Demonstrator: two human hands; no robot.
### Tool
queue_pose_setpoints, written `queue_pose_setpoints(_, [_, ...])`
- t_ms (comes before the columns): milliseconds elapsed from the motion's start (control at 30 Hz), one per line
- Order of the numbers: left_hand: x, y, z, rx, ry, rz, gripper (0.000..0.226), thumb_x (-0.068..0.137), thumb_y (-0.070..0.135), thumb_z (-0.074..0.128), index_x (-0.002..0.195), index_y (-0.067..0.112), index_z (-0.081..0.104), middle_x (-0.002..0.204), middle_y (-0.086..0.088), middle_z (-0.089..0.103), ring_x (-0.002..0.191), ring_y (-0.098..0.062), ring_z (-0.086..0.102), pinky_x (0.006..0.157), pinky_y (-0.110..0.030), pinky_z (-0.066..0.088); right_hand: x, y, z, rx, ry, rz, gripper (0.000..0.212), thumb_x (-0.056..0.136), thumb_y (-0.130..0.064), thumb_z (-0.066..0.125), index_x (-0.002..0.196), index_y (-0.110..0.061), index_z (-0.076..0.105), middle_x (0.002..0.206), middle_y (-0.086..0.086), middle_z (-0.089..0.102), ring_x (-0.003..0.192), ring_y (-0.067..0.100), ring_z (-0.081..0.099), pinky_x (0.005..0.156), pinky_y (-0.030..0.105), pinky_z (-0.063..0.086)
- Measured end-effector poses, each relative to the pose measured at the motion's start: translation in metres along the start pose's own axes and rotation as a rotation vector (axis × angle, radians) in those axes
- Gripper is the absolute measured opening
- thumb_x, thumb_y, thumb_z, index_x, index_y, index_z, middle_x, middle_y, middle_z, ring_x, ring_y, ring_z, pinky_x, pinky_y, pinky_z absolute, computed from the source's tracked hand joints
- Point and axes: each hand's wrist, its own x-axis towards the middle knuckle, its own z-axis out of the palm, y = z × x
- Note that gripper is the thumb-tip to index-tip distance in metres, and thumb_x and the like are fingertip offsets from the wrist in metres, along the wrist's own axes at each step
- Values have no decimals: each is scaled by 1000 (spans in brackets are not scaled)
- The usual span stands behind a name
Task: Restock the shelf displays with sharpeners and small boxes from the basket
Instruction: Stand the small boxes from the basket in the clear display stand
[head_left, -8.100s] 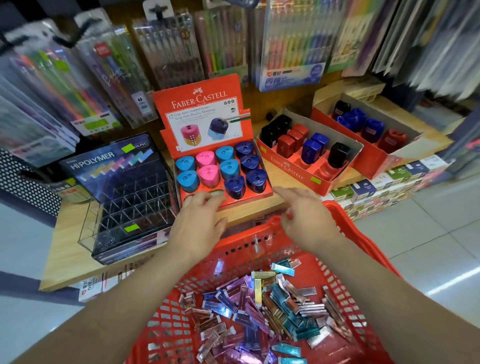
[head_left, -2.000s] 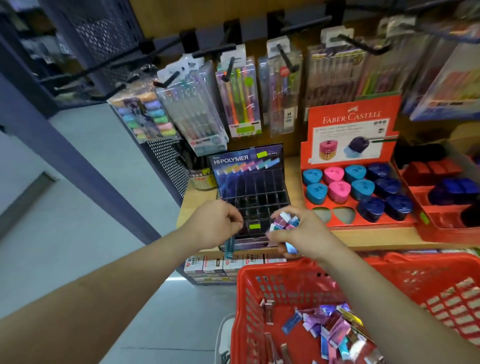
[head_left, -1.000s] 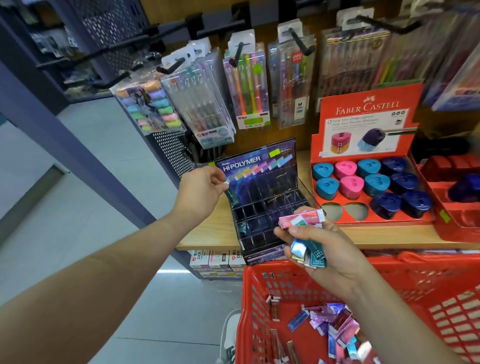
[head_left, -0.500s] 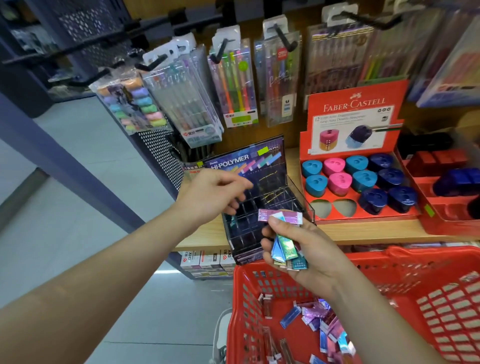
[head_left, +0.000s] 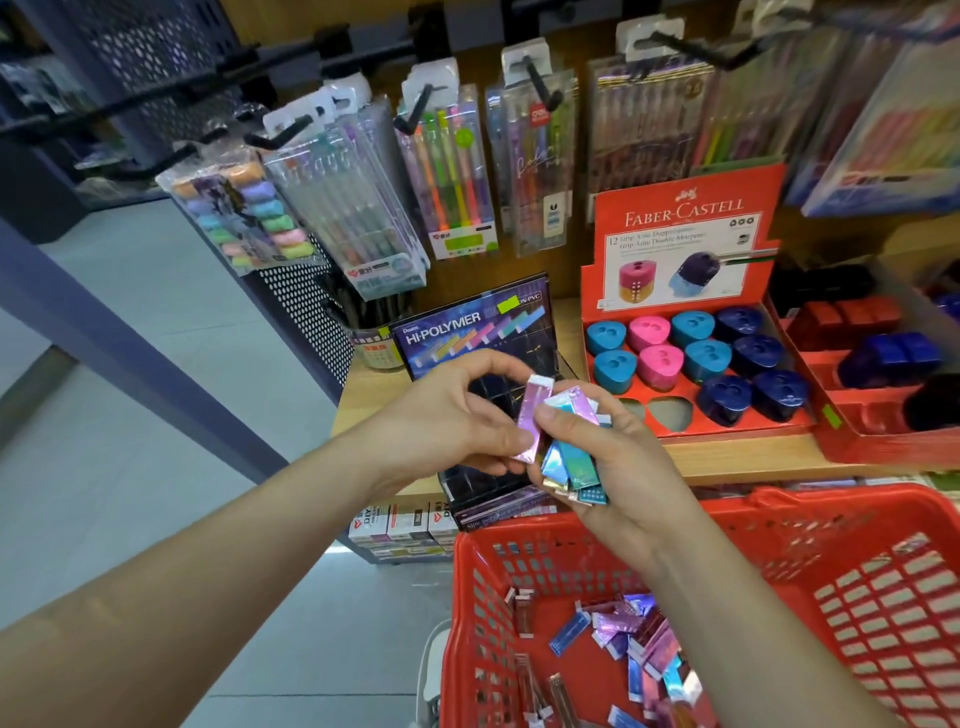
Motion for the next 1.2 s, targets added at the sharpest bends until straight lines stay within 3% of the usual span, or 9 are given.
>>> queue_pose_setpoints(100, [-1,4,-1,181,-79,59,50,85,9,69,128,31,54,78,-11,73,72,-17,68,71,-29,57,0,1,-4,-116,23,-20,26,73,-2,74,97,-12,67,80,11,67,64,22,64,58,31,52])
queue_pose_setpoints(200, [4,3,-2,226,-1,102,30,91,16,63,119,26,62,75,-6,70,68,-12,63,62,-22,54,1,1,-6,-143,13,-22,27,70,-4,75,95,-12,68,79,11,66,62,21,63,55,30,52])
queue_pose_setpoints(300, [8,1,-6,111,88,56,26,86,8,67,112,15,67,70,-5,66,59,-9,57,54,-18,49,1,0,-2,-138,-2,-5,34,62,-12,78,95,-16,70,83,11,65,66,21,62,57,32,54])
queue_pose_setpoints(433, [15,3,-31,-72,385,87,21,81,1,71,101,8,67,63,-5,69,55,-10,62,56,-18,54,3,-1,-3,40,43,58,35,78,-9,71,111,-21,66,72,6,63,62,17,61,57,30,54])
queue_pose_setpoints(567, [27,-10,-52,256,648,151,15,83,4,71,86,17,67,71,-3,73,67,-15,71,72,-33,60,5,-2,-6,152,91,127,16,87,-18,66,103,-20,67,73,6,60,63,17,62,62,32,54])
queue_pose_setpoints(767, [42,-26,-47,595,640,151,8,87,16,68,89,23,66,77,7,69,75,-11,68,80,-34,57,4,-4,-10,283,90,193,23,92,-6,50,110,-10,64,78,14,63,64,23,64,58,33,56])
queue_pose_setpoints(1000, [49,-29,-51,669,649,140,7,88,17,67,94,20,69,82,4,71,78,-16,69,82,-35,56,3,-3,-12,207,70,134,27,86,-2,63,112,-11,63,73,11,68,60,18,66,52,26,55])
queue_pose_setpoints(1100, [48,-31,-51,865,628,149,18,90,21,65,107,17,70,98,0,71,94,-18,66,89,-29,50,3,-3,-13,166,97,110,25,85,-5,66,109,-12,65,71,8,68,58,17,64,49,25,53])
queue_pose_setpoints(1200, [50,-37,-52,1063,617,278,19,90,20,64,107,15,72,103,-4,71,99,-24,62,90,-35,49,3,-2,-12,101,123,85,20,82,-9,70,102,-13,67,68,5,67,53,15,59,46,23,49])
